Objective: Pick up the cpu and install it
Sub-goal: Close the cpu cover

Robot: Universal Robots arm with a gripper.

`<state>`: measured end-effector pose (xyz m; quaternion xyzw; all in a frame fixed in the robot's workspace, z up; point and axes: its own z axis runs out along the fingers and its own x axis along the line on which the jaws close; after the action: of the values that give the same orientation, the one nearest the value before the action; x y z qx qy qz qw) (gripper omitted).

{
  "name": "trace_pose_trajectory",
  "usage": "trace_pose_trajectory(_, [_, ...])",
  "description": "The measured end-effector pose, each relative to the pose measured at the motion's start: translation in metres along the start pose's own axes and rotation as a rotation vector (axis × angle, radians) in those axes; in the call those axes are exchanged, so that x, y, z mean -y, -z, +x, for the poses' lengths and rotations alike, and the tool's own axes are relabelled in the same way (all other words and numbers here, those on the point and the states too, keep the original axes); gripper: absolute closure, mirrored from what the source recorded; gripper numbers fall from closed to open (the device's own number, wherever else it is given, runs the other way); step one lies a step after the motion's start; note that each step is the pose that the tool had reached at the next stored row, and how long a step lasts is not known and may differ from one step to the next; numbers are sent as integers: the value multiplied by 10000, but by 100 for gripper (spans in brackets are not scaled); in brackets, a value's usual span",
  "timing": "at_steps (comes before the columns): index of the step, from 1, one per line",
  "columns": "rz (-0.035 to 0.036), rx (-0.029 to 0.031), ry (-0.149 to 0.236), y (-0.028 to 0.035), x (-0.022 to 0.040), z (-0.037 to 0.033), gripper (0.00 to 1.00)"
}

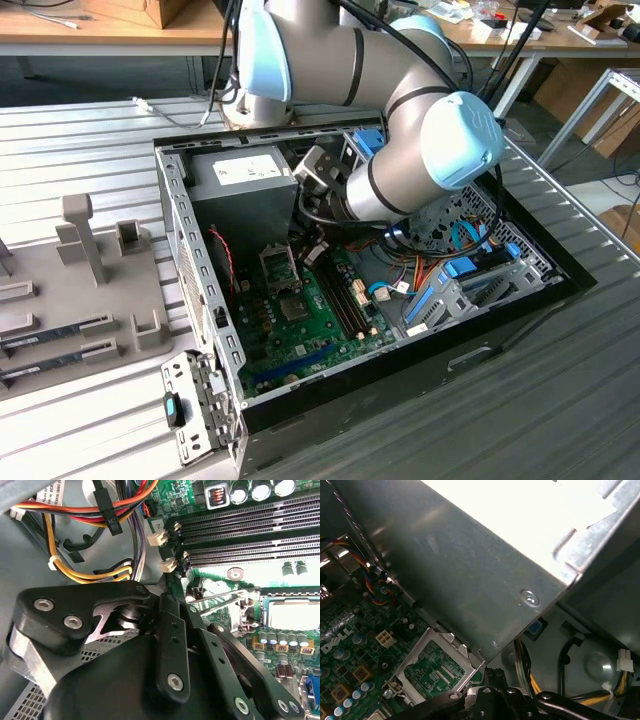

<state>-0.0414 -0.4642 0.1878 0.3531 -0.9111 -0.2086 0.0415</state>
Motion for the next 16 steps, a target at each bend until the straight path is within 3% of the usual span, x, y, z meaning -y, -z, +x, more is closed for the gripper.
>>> trace_pose_trajectory(10, [10,12,4,154,-71,-9,89])
trace_pose_trajectory(16, [9,15,5,173,-81,-8,89])
